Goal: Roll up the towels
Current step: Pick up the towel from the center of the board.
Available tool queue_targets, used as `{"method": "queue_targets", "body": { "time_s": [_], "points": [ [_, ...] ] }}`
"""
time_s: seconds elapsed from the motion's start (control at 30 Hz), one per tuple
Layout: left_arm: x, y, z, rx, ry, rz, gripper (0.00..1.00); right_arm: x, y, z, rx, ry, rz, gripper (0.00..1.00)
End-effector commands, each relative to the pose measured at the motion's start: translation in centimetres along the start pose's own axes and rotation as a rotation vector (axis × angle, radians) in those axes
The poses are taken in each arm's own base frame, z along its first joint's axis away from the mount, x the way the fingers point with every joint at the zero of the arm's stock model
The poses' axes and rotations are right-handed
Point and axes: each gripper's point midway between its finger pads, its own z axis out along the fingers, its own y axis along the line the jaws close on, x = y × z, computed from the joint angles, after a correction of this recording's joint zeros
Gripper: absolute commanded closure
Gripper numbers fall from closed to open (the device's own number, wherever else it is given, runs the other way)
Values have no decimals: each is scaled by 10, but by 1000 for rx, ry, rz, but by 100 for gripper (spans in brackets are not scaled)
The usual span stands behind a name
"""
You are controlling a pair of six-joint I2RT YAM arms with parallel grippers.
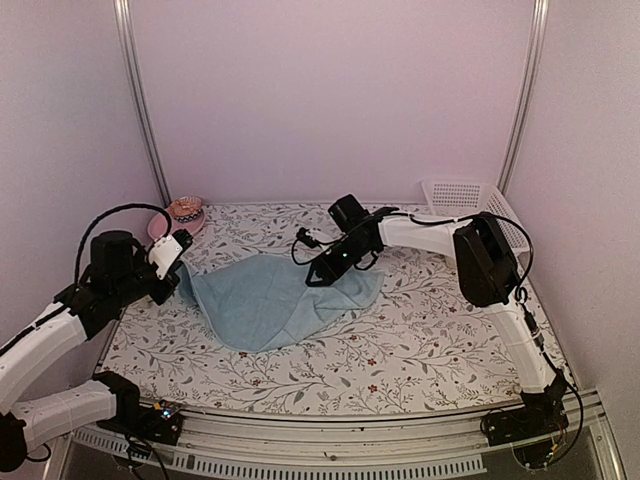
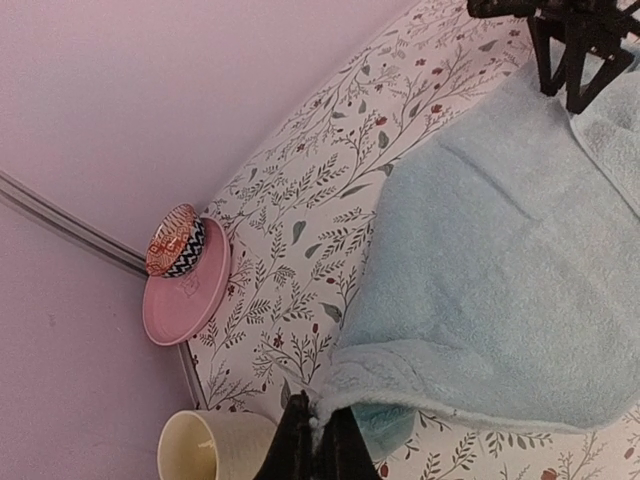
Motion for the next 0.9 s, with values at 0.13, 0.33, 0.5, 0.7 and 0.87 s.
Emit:
{"method": "queue_targets", "body": {
  "time_s": [0.13,0.33,0.5,0.7,0.87],
  "points": [
    [3,0,0,-2,-6,-18,100,-3,7,6,-49,-15,18,56],
    [2,0,0,-1,-8,-20,100,3,3,8,-26,9,30,60],
    [2,0,1,-1,-6,-21,100,5,3,8,-25,17,33,62],
    [1,0,0,-1,-8,-23,100,7,5,6,-36,29,38,64],
    [2,-1,1,1,-7,-24,100,10,8,5,-43,38,38,73]
  ]
}}
